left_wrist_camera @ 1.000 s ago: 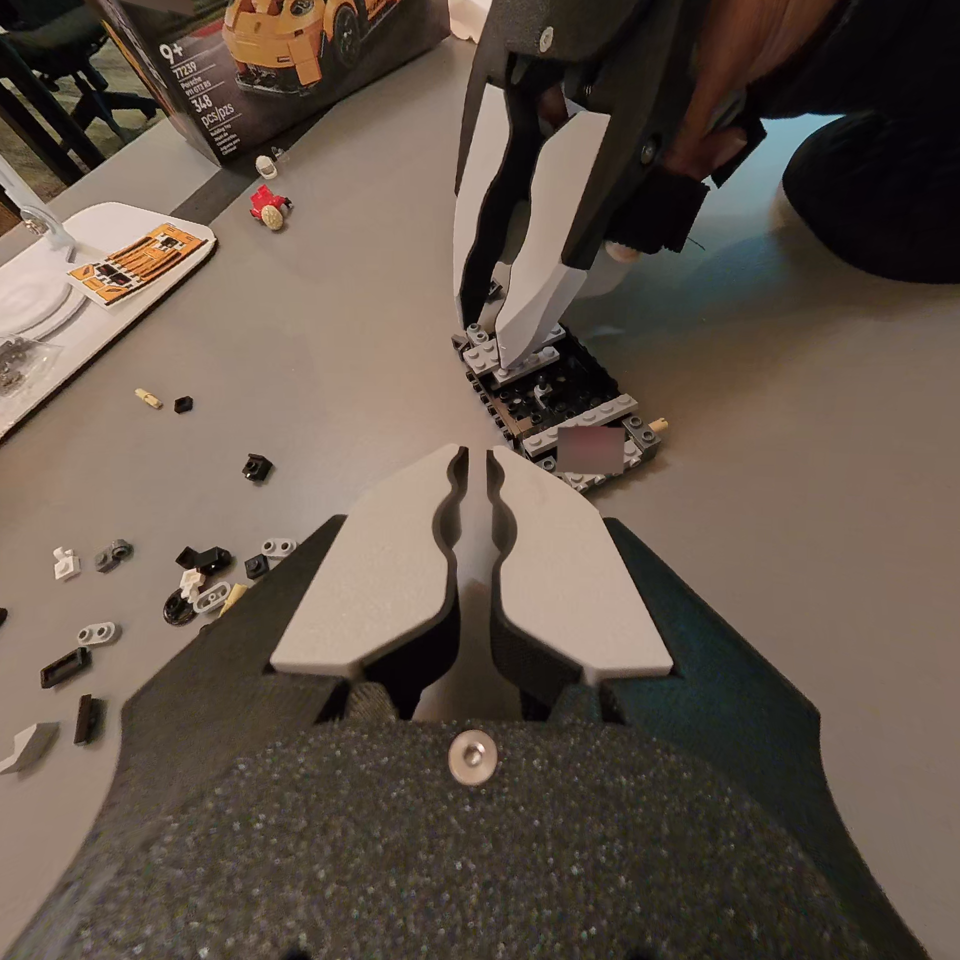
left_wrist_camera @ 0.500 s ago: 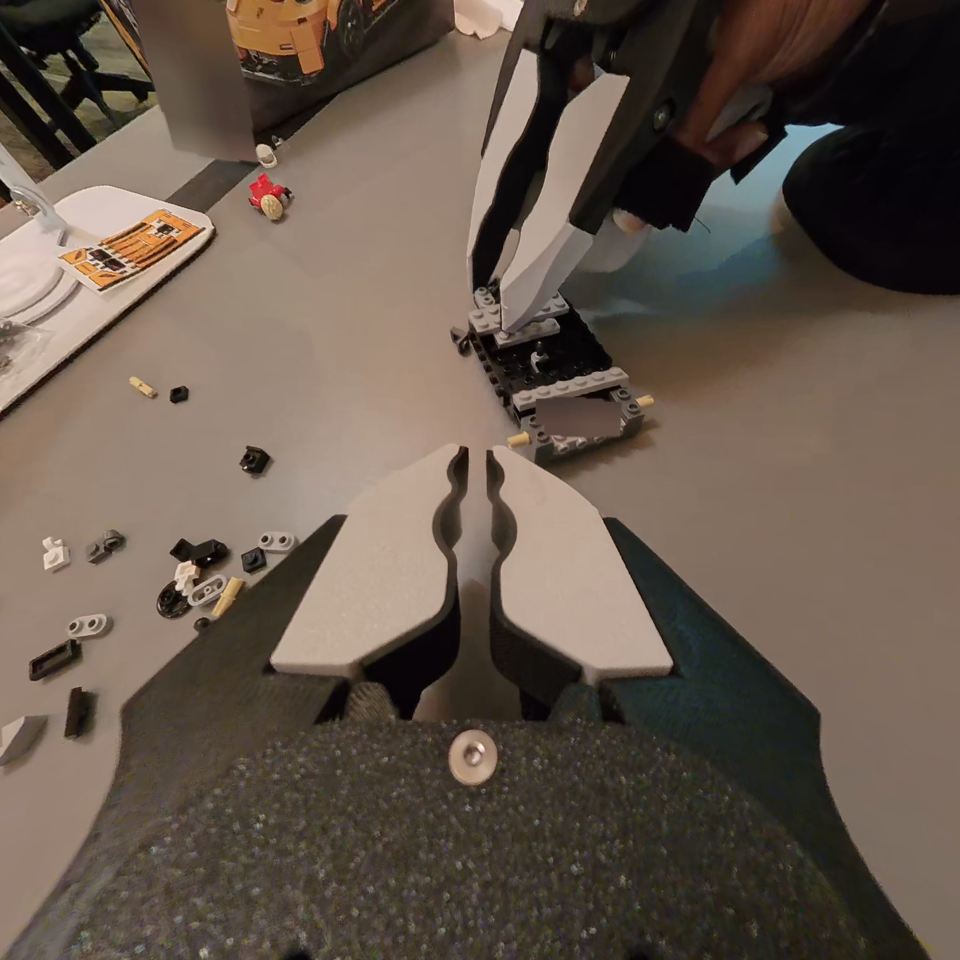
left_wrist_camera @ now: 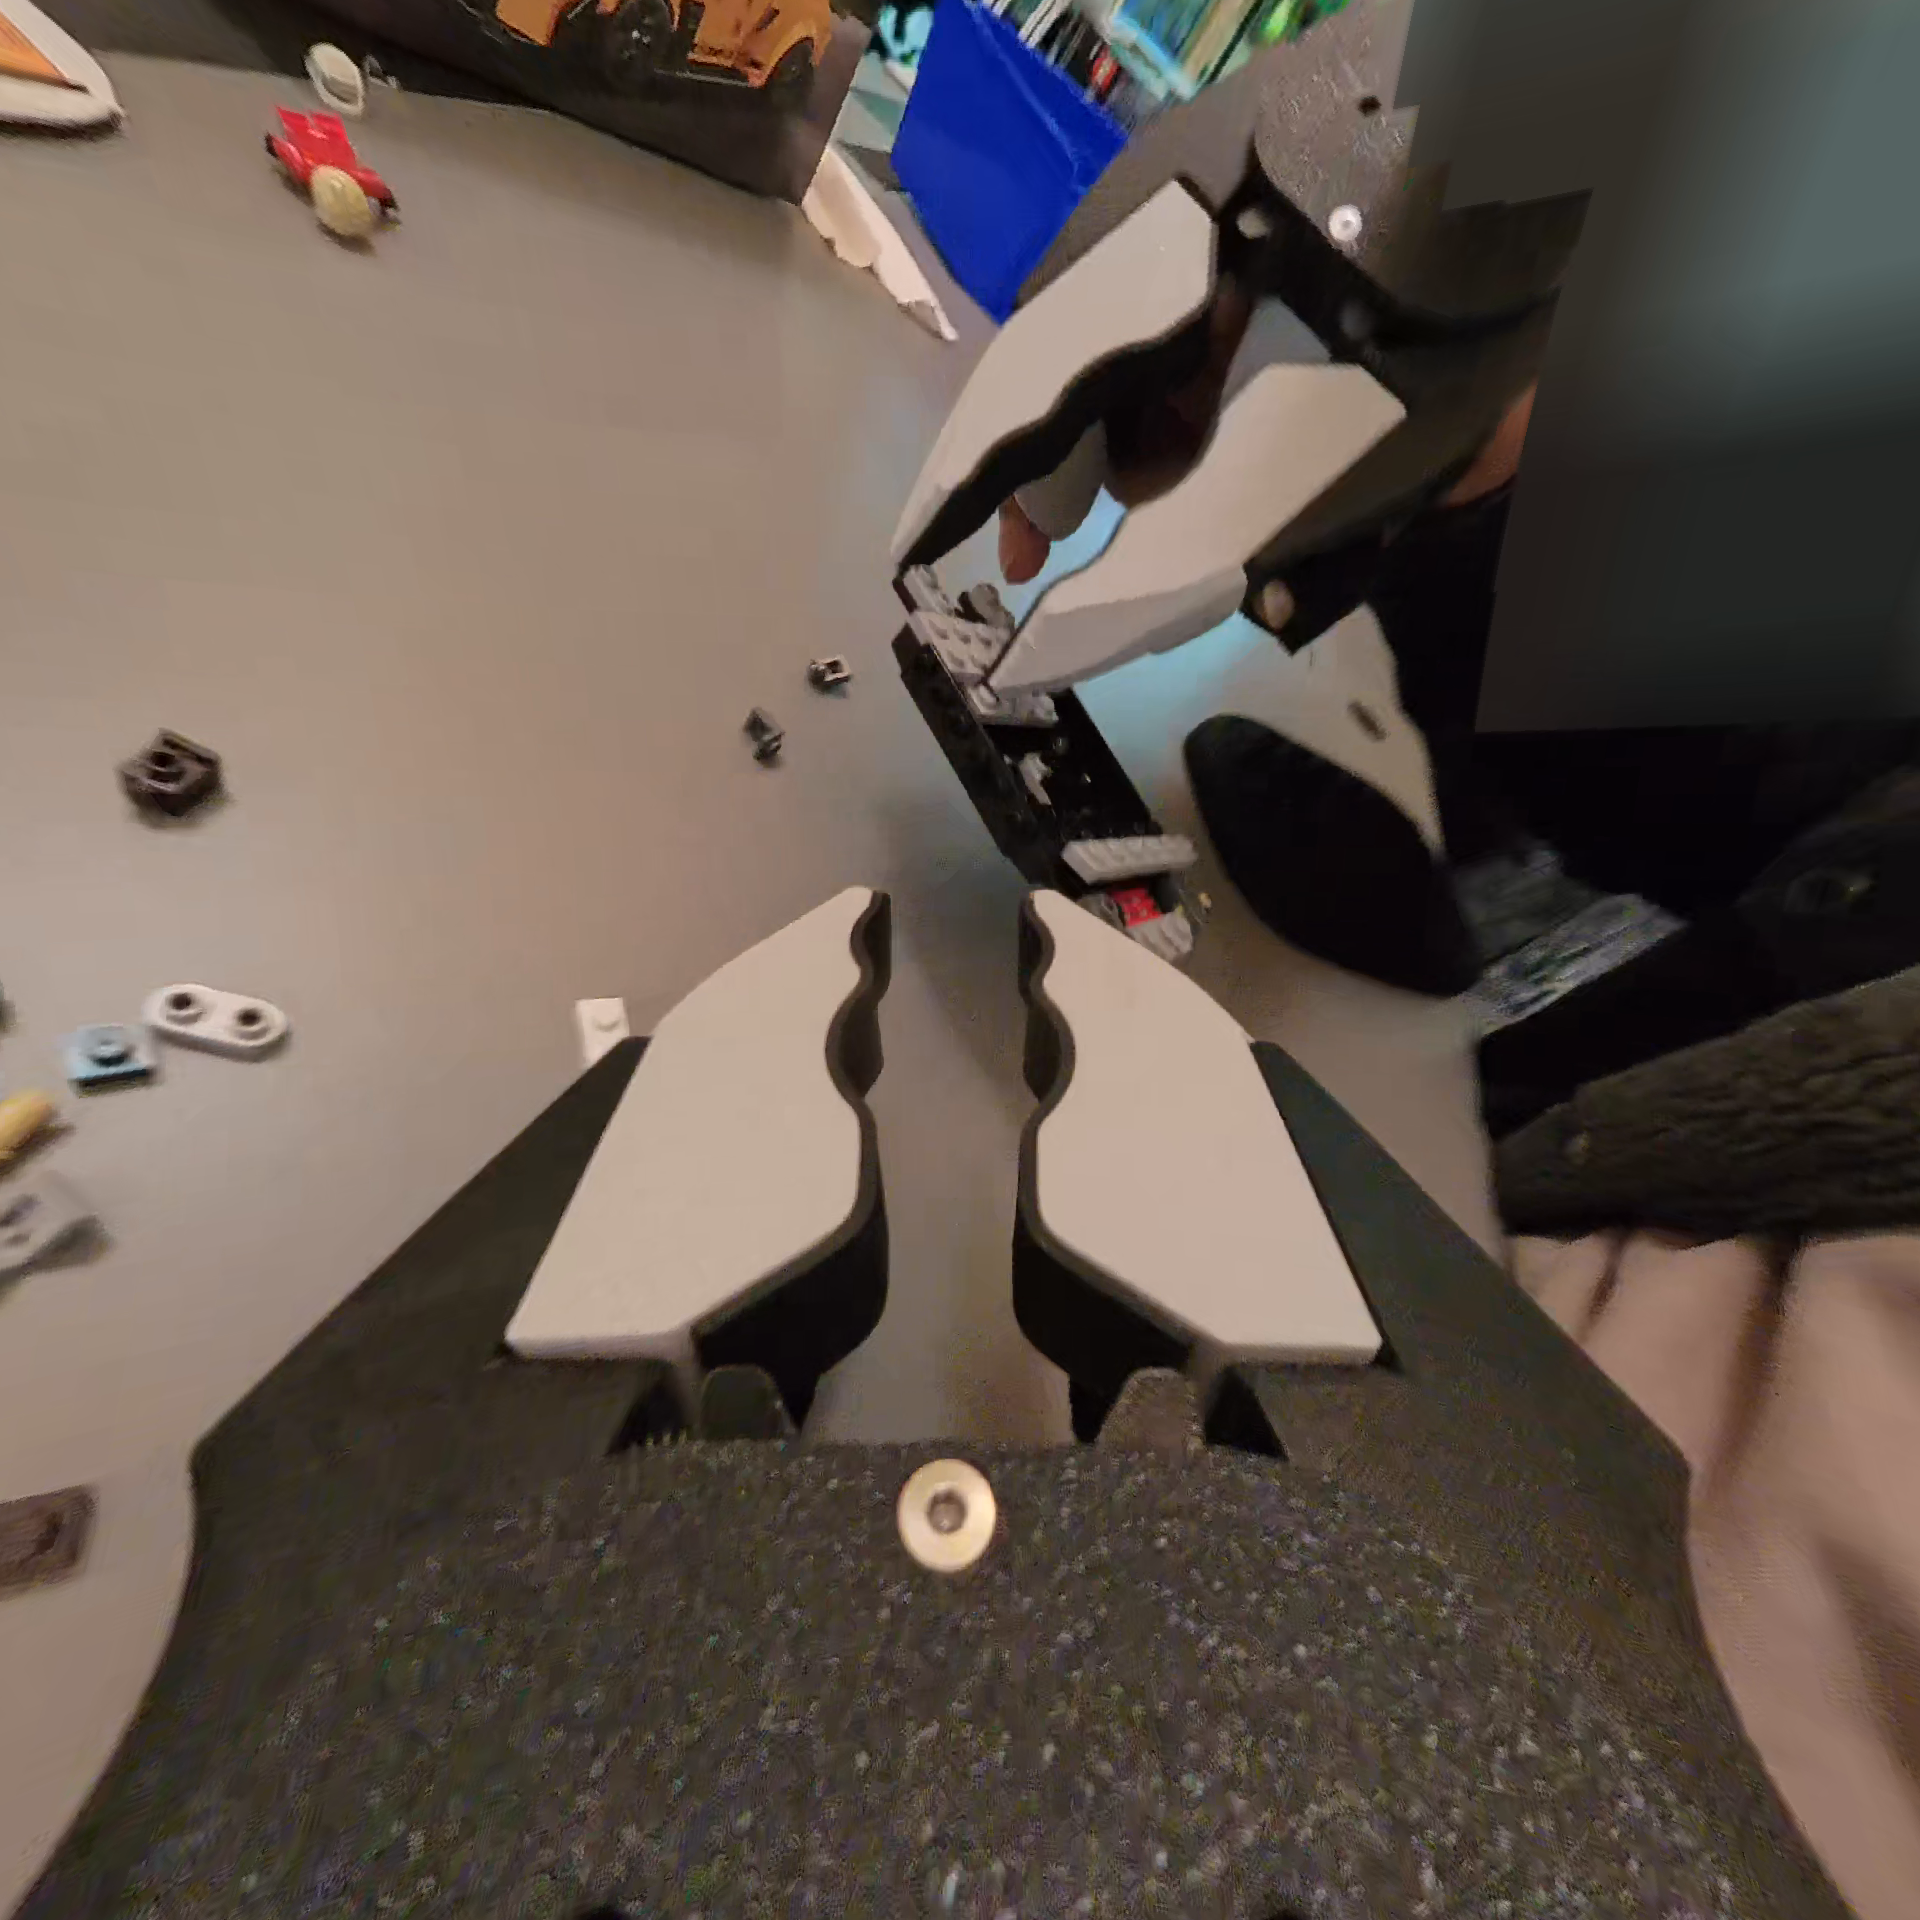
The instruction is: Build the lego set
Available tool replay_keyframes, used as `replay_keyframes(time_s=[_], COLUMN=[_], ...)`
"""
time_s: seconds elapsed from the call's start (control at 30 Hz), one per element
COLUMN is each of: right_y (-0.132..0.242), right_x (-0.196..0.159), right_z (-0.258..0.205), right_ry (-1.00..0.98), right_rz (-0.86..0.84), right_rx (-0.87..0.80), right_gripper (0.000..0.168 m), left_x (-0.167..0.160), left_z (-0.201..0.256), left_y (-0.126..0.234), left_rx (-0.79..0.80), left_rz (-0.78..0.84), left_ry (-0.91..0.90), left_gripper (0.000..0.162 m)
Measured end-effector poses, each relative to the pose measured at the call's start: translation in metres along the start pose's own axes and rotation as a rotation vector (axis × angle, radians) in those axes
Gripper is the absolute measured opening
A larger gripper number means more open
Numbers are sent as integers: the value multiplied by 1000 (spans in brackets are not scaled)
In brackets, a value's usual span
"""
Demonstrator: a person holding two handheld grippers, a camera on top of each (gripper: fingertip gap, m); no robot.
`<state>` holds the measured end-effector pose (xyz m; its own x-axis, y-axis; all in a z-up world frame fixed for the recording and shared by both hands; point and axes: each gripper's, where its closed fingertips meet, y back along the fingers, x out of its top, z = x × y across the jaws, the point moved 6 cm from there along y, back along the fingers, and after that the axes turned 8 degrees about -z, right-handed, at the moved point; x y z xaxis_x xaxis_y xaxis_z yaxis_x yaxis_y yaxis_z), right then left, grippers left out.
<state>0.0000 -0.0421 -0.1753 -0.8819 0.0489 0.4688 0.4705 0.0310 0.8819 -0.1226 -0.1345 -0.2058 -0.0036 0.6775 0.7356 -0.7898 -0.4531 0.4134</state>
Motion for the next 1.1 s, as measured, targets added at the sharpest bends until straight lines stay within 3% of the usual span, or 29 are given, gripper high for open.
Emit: replay_keyframes(time_s=[0.27, 0.57, 0.77, 0.93, 1.1], right_y=[10, 3, 0, 4, 24], right_x=[21, 33, 34, 37, 14], right_z=[-30, -43, -41, -33, -16], right_ry=[260, 376, 394, 320, 63], right_rz=[-34, -87, -114, -36, 139], right_rx=[78, 108, 135, 132, 212], right_gripper=[32, 32, 32, 32, 42], left_x=[7, 0, -3, -3, -2], left_z=[9, 17, 19, 12, 4], left_y=[-10, -21, -27, -25, -20], left_rx=[-317, -405, -448, -437, -414], left_rz=[57, -6, -17, 34, 85], left_ry=[351, 452, 548, 642, 689], left_gripper=[25, 27, 14, 10, 10])
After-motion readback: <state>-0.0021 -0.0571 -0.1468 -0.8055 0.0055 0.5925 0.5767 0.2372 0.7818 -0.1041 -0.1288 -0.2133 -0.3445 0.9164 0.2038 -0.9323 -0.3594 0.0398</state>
